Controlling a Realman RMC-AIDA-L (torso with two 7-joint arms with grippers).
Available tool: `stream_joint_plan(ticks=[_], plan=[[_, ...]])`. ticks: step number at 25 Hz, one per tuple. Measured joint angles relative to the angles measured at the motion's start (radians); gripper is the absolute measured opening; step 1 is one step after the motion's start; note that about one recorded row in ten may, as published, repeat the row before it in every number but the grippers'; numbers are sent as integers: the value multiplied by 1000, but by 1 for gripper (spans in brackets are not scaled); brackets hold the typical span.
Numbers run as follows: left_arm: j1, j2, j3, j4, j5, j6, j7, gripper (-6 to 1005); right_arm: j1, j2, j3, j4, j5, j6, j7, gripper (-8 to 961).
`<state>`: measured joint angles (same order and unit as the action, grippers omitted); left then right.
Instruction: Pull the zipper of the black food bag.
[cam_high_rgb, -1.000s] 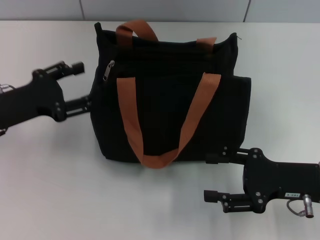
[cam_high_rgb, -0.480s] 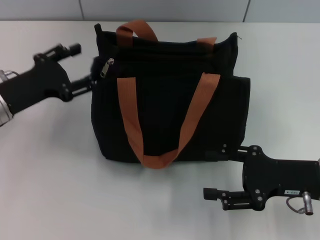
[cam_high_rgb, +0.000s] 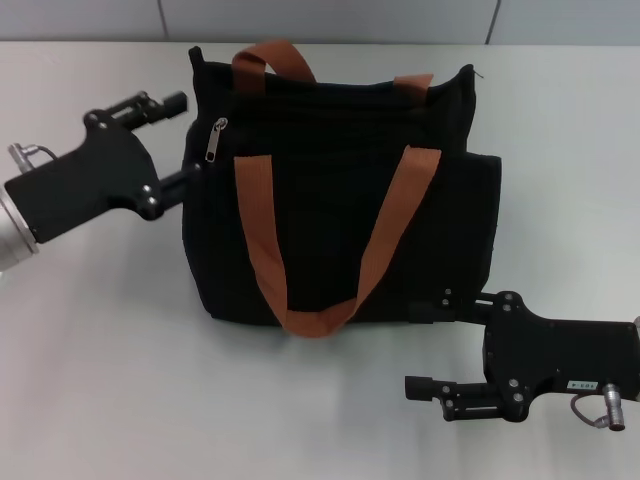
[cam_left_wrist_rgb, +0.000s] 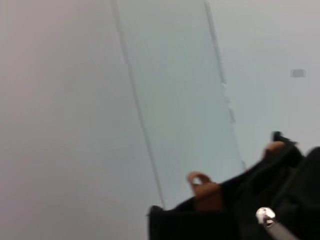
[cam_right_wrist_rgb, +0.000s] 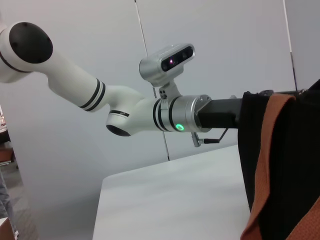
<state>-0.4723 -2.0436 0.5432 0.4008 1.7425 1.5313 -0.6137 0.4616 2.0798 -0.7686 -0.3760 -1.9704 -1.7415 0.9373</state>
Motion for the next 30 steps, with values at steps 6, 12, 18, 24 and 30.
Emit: stream_joint_plan(ticks=[6,12,18,24,30], plan=[[-2,-1,7,0,-5,1,6,630,0,0,0,1,3,-8,0,733],[1,-1,1,0,-7,6,7,396,5,2,9,1,8,-44,0,730],[12,-5,-5,-1,-26,34,34,71,17,2,11,2,101,-179,47,726],[34,-19,-7,-2,-68,56,79,41,88,-3,13,-9,236,-240,345,723],[47,-23,-6,-9,-98,77,101,27,219,-7,39,-54,253,-201,690,719]])
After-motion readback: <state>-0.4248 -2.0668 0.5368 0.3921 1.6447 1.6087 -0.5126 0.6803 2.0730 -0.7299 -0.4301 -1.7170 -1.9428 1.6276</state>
